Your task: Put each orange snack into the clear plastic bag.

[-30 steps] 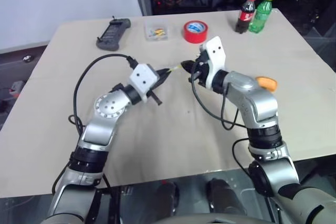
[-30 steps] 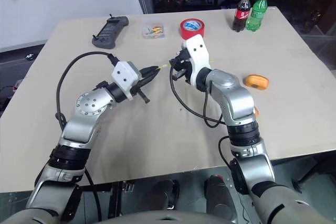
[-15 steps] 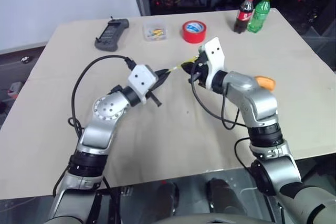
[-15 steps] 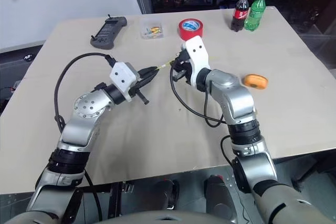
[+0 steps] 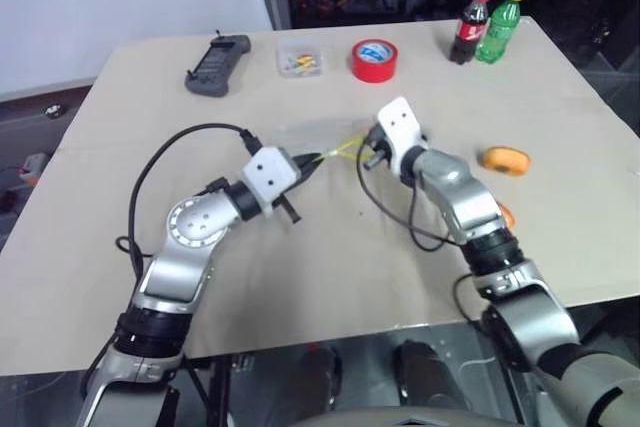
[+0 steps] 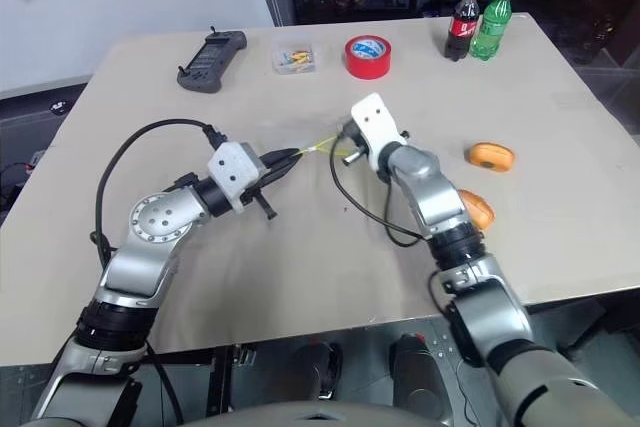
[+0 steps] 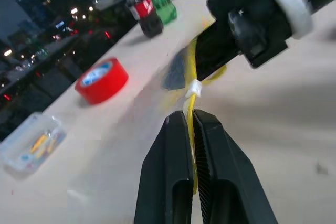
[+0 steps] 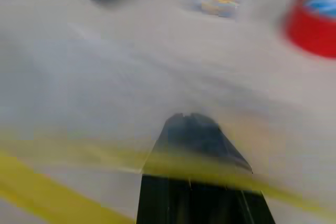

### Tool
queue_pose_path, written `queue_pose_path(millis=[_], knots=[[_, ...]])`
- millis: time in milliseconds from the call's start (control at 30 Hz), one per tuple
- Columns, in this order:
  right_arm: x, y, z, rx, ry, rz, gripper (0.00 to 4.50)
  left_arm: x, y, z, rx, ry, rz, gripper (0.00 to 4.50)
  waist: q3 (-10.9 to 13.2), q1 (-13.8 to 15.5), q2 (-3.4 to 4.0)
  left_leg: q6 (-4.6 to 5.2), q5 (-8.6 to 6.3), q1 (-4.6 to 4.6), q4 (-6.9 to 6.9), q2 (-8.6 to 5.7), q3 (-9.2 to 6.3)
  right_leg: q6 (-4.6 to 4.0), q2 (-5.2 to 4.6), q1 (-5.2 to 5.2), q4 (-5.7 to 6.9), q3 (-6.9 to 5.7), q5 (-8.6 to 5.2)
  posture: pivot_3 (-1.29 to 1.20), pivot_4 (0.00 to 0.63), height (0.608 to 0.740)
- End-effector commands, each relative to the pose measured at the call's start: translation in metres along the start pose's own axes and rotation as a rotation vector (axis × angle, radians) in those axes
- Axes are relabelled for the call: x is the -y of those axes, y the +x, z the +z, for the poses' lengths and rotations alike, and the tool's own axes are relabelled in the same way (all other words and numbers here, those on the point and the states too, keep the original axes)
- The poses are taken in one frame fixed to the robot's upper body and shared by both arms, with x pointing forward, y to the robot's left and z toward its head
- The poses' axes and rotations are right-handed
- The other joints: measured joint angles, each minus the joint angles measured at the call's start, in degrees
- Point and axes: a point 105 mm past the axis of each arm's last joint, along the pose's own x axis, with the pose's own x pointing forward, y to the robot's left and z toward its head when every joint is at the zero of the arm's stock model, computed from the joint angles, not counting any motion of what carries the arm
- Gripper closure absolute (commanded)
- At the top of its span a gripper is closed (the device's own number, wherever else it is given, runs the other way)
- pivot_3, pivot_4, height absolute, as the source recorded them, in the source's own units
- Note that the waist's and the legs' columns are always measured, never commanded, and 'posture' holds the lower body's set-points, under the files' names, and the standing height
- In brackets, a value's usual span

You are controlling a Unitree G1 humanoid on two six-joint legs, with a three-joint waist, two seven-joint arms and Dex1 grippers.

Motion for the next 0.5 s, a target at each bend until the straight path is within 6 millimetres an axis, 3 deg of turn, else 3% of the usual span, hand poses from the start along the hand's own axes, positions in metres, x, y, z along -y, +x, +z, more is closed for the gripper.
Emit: queue_pose_path(millis=[33, 167, 267, 433, 500], knots=[[-0.016, -0.005, 0.018, 0.168, -0.423, 0.068, 4.47, -0.005, -0.008, 0.007, 0.027, 0.079, -0.006, 4.5, 0.0, -0.24, -0.01, 0.0, 0.0, 0.0, 0.0, 0.0, 0.03, 0.0, 0.0, 0.03, -0.01, 0.02, 0.0, 0.0, 0.15, 0.74], [-0.023, -0.007, 0.013, 0.231, -0.777, 0.107, 4.47, -0.003, -0.012, 0.005, 0.026, 0.087, -0.013, 4.5, 0.0, -0.88, 0.0, -0.01, 0.0, 0.06, -0.03, 0.2, 0.06, 0.0, 0.14, 0.02, 0.04, 0.07, 0.0, 0.0, 0.15, 0.74], [-0.03, -0.005, 0.011, 0.267, -0.916, 0.134, 3.16, -0.003, -0.012, 0.005, 0.029, 0.083, -0.011, 4.5, 0.0, -0.77, 0.0, -0.01, 0.0, 0.07, -0.03, 0.22, 0.1, 0.0, 0.23, 0.02, 0.05, 0.1, 0.0, 0.0, 0.15, 0.74], [-0.025, -0.003, 0.01, 0.278, -0.974, 0.114, 0.66, -0.002, -0.012, 0.003, 0.023, 0.063, 0.001, 4.5, 0.0, -0.45, -0.01, -0.01, 0.0, 0.07, -0.02, 0.2, 0.11, 0.0, 0.21, 0.04, 0.03, 0.12, 0.0, 0.0, 0.15, 0.74], [-0.018, -0.004, 0.01, 0.271, -0.973, 0.093, 0.11, -0.004, -0.011, 0.001, 0.014, 0.046, 0.019, 4.5, 0.0, -0.27, -0.01, -0.01, 0.0, 0.07, -0.02, 0.2, 0.1, 0.0, 0.21, 0.05, 0.03, 0.12, 0.0, 0.0, 0.15, 0.74]])
